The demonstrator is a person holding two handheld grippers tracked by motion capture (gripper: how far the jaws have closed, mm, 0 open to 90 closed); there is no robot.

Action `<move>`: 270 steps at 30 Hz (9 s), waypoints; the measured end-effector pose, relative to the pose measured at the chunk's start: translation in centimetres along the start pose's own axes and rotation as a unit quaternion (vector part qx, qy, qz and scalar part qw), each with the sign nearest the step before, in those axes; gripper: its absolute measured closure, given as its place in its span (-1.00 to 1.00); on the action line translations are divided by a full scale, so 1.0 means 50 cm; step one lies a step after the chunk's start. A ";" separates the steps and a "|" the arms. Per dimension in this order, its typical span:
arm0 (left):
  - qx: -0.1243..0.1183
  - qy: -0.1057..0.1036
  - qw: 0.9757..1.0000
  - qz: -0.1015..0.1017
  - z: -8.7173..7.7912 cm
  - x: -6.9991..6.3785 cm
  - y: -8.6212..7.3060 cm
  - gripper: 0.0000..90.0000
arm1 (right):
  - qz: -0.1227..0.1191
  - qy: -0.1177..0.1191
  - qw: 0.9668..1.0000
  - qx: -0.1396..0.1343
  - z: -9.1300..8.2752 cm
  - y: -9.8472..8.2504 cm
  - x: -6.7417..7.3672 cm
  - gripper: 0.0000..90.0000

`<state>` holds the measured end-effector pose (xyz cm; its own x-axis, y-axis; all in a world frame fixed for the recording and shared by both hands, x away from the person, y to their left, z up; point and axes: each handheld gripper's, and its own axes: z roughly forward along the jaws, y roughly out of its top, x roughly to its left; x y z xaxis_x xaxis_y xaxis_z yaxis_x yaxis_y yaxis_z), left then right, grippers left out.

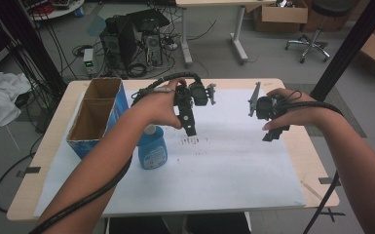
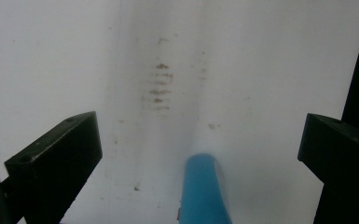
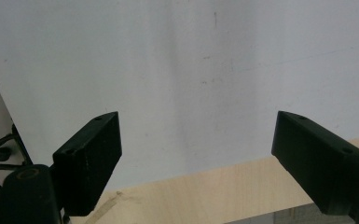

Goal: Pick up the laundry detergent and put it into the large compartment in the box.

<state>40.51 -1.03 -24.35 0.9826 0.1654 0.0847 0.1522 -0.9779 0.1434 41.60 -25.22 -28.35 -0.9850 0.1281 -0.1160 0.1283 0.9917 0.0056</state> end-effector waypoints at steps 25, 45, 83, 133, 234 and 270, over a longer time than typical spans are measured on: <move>-0.015 0.035 0.998 -0.055 -0.106 -0.053 -0.079 -1.00 | -0.013 -0.011 1.000 -0.006 -0.019 0.003 0.021 -0.64; -0.029 0.024 0.988 -0.150 -0.084 -0.078 -0.180 -1.00 | -0.041 -0.012 0.999 -0.017 -0.010 0.035 0.015 -0.64; 0.038 0.014 0.987 -0.153 0.041 -0.031 -0.227 -1.00 | -0.046 -0.006 0.999 -0.020 0.021 0.045 0.028 -0.64; 0.064 0.008 0.989 -0.130 0.079 -0.027 -0.214 -0.41 | -0.036 -0.002 0.999 -0.023 0.026 0.044 0.017 -0.64; 0.045 0.034 0.826 -0.560 -0.353 0.071 -0.342 -0.13 | -0.054 -0.018 0.997 -0.046 -0.006 0.065 0.041 -0.64; 0.067 0.022 0.771 -0.633 -0.241 0.138 -0.480 -0.13 | -0.053 -0.011 0.998 -0.037 0.003 0.075 0.034 -0.64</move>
<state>42.36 25.11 -15.30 0.0331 0.9994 -0.0057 0.9988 -0.0329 0.0367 40.44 -21.27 -28.67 -0.9896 0.0229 -0.1423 0.0138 0.9978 0.0651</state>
